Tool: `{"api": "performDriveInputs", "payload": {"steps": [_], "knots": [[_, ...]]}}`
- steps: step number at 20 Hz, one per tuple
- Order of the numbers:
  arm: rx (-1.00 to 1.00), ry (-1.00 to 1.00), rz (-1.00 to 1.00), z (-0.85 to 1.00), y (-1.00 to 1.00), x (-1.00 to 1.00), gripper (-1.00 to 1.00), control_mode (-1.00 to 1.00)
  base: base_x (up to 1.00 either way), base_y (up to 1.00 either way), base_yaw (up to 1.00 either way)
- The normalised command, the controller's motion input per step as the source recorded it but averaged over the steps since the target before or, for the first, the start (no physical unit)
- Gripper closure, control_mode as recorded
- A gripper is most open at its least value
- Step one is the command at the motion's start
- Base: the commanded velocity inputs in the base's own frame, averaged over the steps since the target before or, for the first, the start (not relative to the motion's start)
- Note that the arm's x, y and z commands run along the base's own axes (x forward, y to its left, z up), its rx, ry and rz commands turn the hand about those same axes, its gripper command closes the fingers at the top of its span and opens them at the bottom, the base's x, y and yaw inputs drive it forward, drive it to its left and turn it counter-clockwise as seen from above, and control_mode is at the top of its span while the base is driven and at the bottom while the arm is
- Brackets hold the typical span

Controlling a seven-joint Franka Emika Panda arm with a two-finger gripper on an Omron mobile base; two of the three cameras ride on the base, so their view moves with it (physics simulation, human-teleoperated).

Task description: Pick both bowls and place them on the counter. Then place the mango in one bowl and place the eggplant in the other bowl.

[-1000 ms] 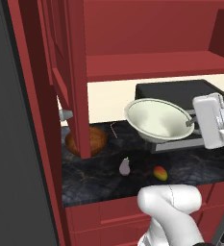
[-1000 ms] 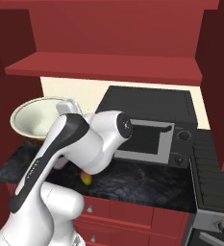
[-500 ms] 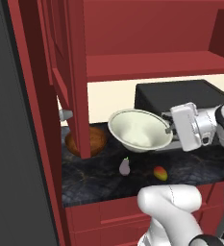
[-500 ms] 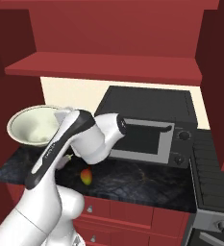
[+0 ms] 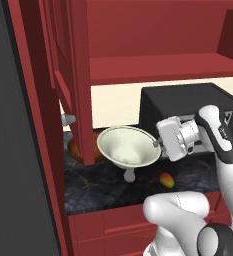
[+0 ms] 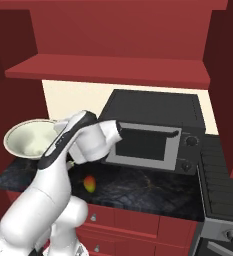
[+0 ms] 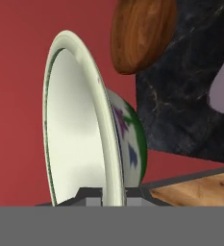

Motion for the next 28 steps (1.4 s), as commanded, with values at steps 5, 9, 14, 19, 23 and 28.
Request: {"api": "performDriveInputs", "payload": {"steps": [5,9,14,19,23,28], "knots": [[0.00,0.04,0.18,-0.58,0.30,0.37,1.00,-1.00,0.00,0.00,0.00],[0.00,0.01,0.13,-0.50,0.34,0.35,1.00,-1.00,0.00,0.00,0.00],[0.00,0.05,0.09,-0.49,0.31,0.31,1.00,-1.00,0.00,0.00,0.00],[0.00,0.16,0.02,-0.47,0.21,0.31,1.00,-1.00,0.00,0.00,0.00],[0.00,0.05,0.04,-0.44,0.27,0.22,1.00,-1.00,0.00,0.00,0.00],[0.00,0.00,0.05,-0.38,0.28,0.13,1.00,-1.00,0.00,0.00,0.00]]}}
